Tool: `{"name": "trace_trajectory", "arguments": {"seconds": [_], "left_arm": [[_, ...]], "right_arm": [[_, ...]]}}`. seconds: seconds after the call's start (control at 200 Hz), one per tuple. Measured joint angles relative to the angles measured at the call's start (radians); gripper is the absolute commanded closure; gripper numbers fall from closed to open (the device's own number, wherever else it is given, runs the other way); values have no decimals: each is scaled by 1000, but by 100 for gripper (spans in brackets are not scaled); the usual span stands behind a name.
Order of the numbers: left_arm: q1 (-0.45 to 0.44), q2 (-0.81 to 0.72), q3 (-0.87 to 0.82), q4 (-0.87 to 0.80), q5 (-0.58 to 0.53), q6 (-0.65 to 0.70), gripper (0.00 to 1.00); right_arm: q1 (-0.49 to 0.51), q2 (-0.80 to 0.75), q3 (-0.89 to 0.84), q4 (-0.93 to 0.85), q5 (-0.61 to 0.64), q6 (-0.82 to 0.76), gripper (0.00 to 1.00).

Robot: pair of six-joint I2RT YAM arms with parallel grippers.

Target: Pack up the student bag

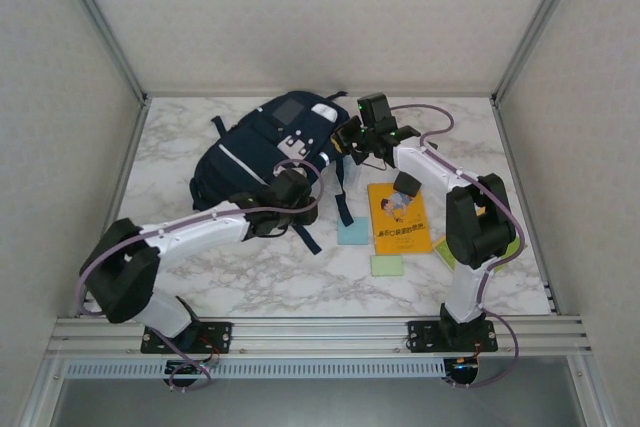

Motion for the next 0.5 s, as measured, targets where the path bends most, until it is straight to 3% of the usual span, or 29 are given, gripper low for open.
{"name": "trace_trajectory", "arguments": {"seconds": [0.195,0.295,0.39,0.501], "left_arm": [[8,68,-12,91,-155,17,77],[26,87,-14,129,-195,46,88],[56,98,-14,154,-204,80,88],[80,98,-14,182,-202,121,82]], "right_arm": [[0,-12,-18,10,-11,60,100],[-5,-30,-42,27,-25,78,100],[-10,-56,-61,30,-34,81,100],[-10,-85,-79,31,-34,81,100]]}}
